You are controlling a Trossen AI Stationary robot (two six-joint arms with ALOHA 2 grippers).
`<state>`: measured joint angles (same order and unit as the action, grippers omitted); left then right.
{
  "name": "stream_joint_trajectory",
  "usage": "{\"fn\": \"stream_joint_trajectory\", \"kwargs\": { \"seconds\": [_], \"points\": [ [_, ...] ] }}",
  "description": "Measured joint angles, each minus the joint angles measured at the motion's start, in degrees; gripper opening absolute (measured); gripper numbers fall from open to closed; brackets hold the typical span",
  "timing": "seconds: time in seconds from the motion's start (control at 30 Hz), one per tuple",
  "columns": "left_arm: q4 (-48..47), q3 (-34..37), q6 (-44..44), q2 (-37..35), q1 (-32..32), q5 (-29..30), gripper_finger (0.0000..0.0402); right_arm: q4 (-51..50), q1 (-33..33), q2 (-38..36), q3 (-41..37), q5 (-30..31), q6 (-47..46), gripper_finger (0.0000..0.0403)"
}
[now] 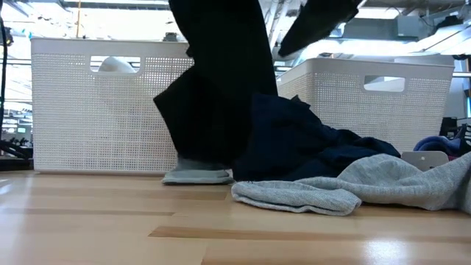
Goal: Sort clothes
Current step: Put the black underwear into the right white bin
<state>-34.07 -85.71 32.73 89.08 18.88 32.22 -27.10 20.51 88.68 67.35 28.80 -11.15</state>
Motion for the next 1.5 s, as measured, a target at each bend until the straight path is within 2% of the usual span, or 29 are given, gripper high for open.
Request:
{"fn": "stream_joint_trajectory", "kwargs": {
  "seconds": [0.3,0.47,0.9,1.03,1.23,1.5],
  "points": [
    [-1.14,-3.90,3.28,0.00,0.01,0.18,0.0000,3.45,-1.92,5.42,-0.02,3.56,-0.58,0.0259],
    [-2.62,-5.90,3.85,0.00,0.00,0.18,0.0000,5.84,-2.42,5.41,-0.10,6.92,-2.34,0.0259],
    [-2.46,-11.28,7.41,0.00,0.96,-0.37,0.0000,18.44,-1.01,5.43,-0.22,7.35,3.07,0.0259],
    [-2.54,-12.46,7.61,0.00,2.18,-0.85,0.0000,19.26,-1.01,5.43,-0.22,10.66,3.32,0.0250],
    [-2.42,-13.67,7.67,0.00,4.00,-0.95,0.0000,21.85,-1.05,5.43,-0.22,12.07,5.73,0.0195],
    [-2.58,-13.93,6.97,0.00,5.18,-2.64,0.0000,24.51,-0.59,5.43,-0.22,12.04,10.59,0.0044]
  ]
}}
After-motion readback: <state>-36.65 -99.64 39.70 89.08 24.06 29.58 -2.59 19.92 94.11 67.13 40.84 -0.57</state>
